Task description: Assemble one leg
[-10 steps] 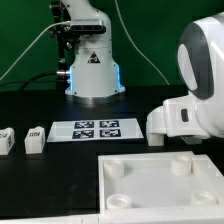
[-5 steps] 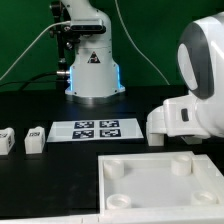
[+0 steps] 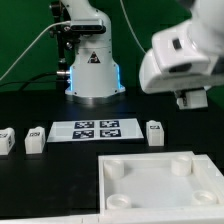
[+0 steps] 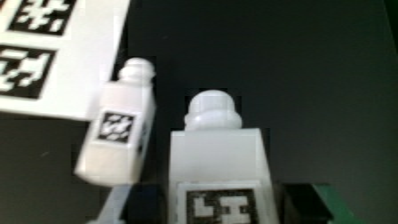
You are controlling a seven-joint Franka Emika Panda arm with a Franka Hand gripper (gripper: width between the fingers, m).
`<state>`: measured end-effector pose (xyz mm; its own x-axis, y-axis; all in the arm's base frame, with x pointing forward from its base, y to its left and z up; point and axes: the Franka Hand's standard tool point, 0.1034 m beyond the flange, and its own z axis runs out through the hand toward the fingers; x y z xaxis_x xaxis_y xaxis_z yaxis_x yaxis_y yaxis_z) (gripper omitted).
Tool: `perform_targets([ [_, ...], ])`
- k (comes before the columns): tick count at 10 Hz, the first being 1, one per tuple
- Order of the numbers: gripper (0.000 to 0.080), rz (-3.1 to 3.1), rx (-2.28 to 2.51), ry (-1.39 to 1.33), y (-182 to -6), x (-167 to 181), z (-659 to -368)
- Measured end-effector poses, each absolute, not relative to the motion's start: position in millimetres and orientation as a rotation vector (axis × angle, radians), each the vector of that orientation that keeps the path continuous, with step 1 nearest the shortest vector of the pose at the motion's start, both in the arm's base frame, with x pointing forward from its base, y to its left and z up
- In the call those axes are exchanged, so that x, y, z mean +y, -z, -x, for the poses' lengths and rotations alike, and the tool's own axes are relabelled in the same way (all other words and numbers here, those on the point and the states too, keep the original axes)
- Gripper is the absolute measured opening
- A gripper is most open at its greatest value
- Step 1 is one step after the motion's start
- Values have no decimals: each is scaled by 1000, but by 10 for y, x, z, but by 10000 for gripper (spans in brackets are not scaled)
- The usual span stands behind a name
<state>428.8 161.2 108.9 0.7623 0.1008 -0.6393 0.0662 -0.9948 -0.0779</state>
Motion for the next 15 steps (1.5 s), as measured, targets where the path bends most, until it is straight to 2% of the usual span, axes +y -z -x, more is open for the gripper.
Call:
perform_targets([
  [3, 288, 3013, -109, -585, -1413, 1350, -4476],
  [5, 288, 3053, -98, -295, -1559, 1302, -4617],
  [11, 288, 2974, -69, 560, -1552, 1315, -4694],
  [13, 288, 2979, -78, 557, -1544, 1275, -4686],
  [15, 288, 2994, -118, 642, -1720, 921, -4981],
])
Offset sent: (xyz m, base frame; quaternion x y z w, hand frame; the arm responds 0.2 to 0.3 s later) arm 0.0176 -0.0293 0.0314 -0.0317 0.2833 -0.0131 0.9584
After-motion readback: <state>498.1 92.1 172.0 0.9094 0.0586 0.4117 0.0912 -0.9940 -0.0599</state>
